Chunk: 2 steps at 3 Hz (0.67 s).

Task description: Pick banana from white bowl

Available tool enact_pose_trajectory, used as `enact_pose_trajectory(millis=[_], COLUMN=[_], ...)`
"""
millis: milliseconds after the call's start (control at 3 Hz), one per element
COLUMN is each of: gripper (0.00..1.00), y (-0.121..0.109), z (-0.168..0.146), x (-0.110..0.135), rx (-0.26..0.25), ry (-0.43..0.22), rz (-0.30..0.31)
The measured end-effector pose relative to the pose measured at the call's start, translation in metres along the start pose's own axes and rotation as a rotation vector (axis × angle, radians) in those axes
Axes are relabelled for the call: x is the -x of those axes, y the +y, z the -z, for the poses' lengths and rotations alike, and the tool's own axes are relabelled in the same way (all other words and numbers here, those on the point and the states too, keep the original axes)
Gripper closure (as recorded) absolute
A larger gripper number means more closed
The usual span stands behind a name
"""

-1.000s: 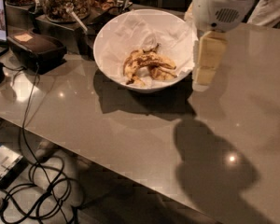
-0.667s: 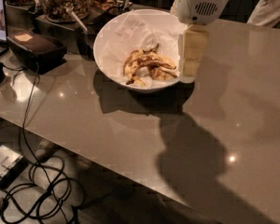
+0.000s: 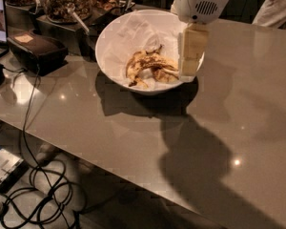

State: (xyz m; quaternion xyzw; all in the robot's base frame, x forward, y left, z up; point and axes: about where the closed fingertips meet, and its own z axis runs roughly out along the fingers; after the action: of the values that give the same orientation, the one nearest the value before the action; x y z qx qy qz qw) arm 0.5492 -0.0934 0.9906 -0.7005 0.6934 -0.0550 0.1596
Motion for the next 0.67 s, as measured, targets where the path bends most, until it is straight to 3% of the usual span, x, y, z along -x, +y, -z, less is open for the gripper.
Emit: enact_pose_trajectory(millis=[667], gripper=[0.00], y=[-0.028], z=[-0.008], x=[0.027], rx=[0.028], ry=[-0.023], rz=[0.075])
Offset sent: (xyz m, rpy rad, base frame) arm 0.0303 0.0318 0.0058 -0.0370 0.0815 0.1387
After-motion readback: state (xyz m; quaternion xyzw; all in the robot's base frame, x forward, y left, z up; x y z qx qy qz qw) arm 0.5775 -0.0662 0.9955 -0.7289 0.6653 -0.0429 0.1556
